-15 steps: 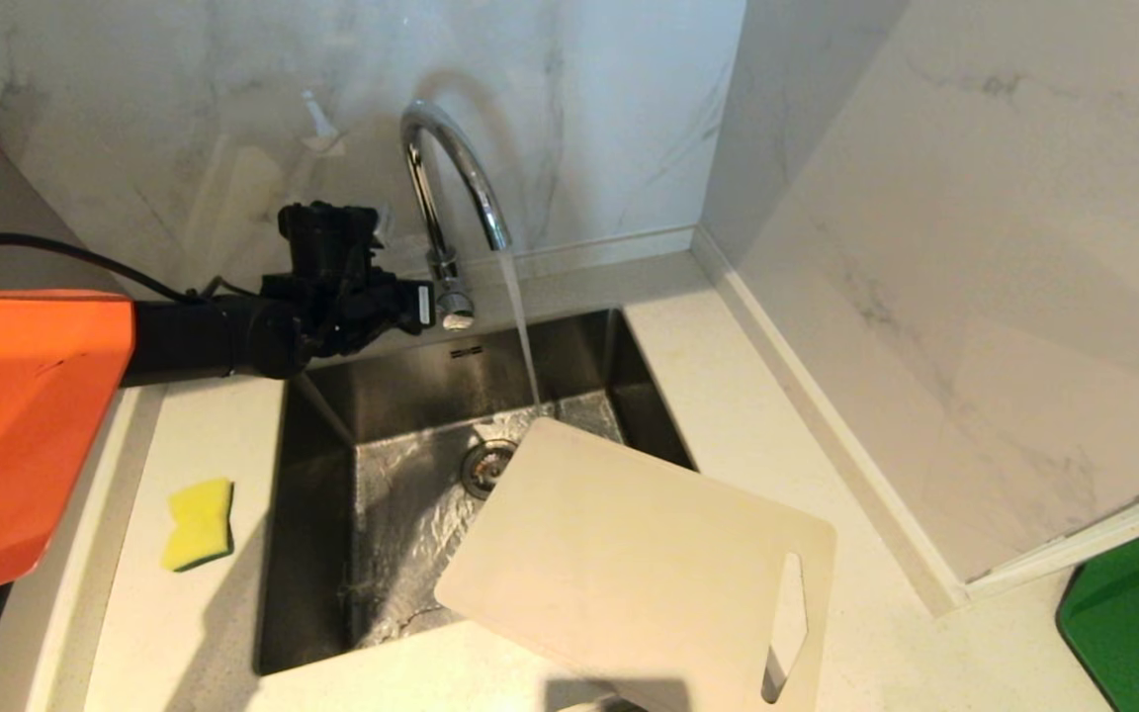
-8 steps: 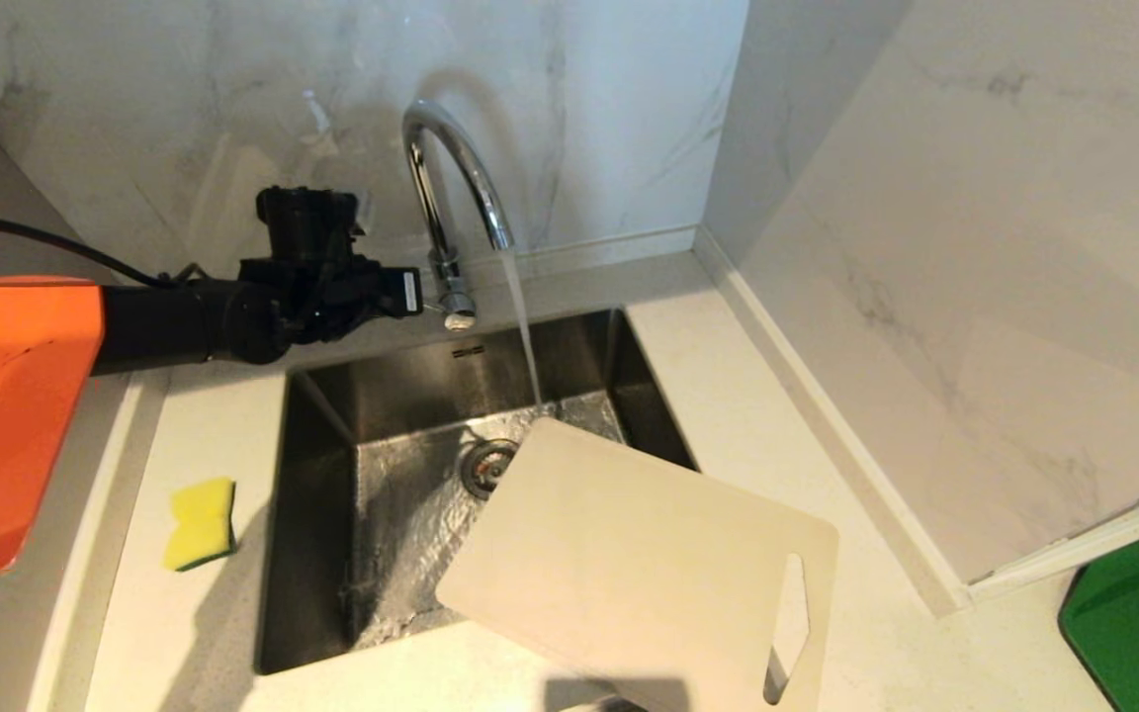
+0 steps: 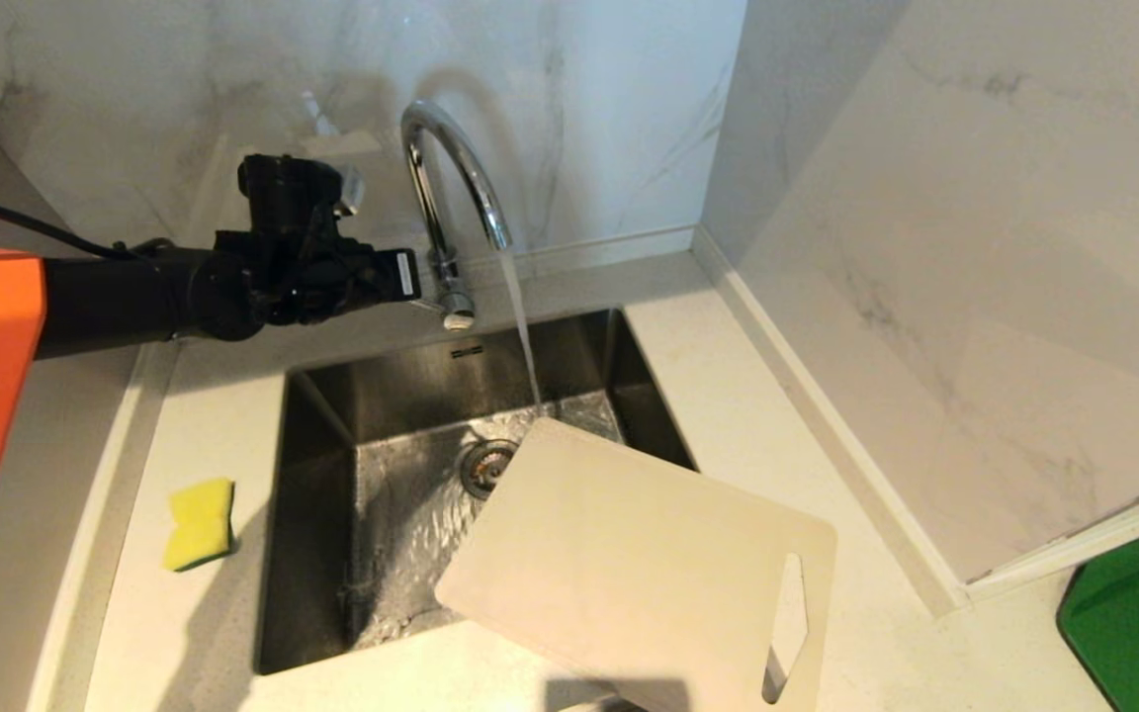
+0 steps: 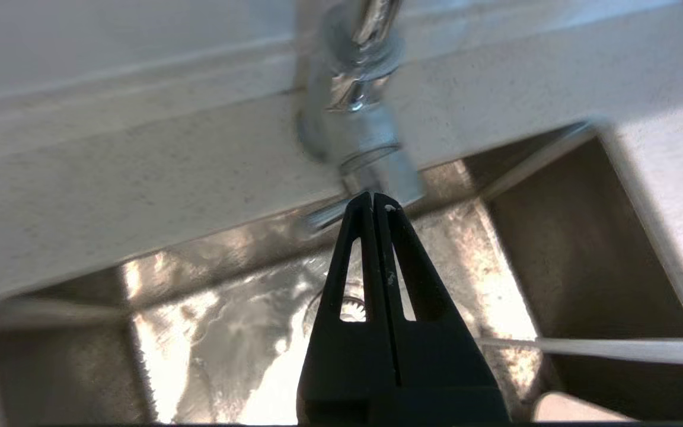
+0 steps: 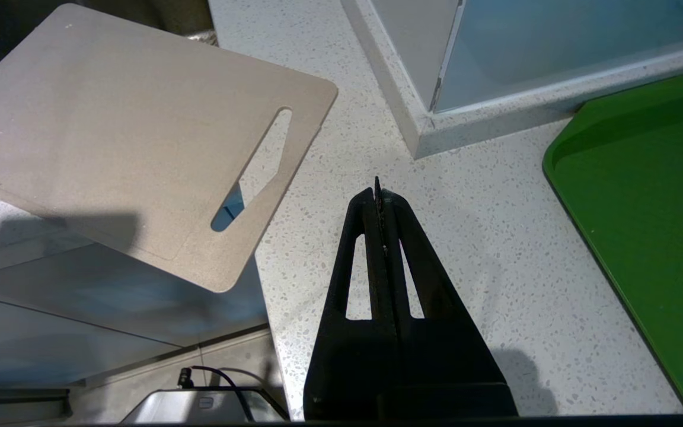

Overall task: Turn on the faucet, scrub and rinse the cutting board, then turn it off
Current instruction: Turn off the tap

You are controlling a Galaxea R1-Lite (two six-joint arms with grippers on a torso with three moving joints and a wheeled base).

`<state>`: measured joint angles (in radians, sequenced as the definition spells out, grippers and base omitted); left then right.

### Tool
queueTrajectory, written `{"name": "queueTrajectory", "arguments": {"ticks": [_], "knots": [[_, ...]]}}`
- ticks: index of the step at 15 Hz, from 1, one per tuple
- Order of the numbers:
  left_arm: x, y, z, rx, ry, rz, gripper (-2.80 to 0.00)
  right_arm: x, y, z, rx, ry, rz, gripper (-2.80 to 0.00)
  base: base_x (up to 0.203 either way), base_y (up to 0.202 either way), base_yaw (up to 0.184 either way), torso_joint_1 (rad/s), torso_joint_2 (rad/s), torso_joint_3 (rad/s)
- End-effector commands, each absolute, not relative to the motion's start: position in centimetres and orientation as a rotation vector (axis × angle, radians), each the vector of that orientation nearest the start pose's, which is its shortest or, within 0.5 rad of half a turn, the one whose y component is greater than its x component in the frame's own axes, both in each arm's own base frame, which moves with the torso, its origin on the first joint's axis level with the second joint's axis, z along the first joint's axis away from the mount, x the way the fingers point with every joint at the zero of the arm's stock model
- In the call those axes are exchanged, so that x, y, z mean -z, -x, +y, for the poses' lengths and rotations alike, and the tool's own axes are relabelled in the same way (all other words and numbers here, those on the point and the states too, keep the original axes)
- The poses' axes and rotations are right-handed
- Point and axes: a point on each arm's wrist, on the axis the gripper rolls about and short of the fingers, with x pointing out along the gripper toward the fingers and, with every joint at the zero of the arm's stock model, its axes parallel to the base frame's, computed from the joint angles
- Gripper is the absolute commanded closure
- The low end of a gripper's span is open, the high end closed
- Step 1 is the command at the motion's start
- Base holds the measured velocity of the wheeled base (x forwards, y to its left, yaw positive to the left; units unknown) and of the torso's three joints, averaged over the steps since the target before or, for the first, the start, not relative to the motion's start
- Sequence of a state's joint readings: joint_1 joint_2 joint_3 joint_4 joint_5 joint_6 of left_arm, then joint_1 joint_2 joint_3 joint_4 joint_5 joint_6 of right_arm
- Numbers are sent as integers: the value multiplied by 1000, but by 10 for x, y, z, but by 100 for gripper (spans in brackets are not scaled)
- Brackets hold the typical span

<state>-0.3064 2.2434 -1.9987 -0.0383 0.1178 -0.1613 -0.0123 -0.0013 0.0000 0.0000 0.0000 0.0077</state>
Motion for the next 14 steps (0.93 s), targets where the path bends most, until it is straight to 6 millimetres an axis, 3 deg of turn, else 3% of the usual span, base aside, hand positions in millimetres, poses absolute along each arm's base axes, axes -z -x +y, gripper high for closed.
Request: {"name": "queueTrajectory", "arguments": {"ticks": [1, 8, 14], "knots": [[-245, -452, -140, 164, 109, 231, 0, -75, 23, 0, 13, -8, -2, 0, 0, 0, 0, 0, 0, 0], [-231, -447, -138, 144, 78, 375, 0, -75, 23, 0, 12, -8, -2, 0, 0, 0, 0, 0, 0, 0], [-224, -451, -139, 120, 72, 383, 0, -75, 23, 0, 12, -8, 1, 0, 0, 0, 0, 0, 0, 0]]}}
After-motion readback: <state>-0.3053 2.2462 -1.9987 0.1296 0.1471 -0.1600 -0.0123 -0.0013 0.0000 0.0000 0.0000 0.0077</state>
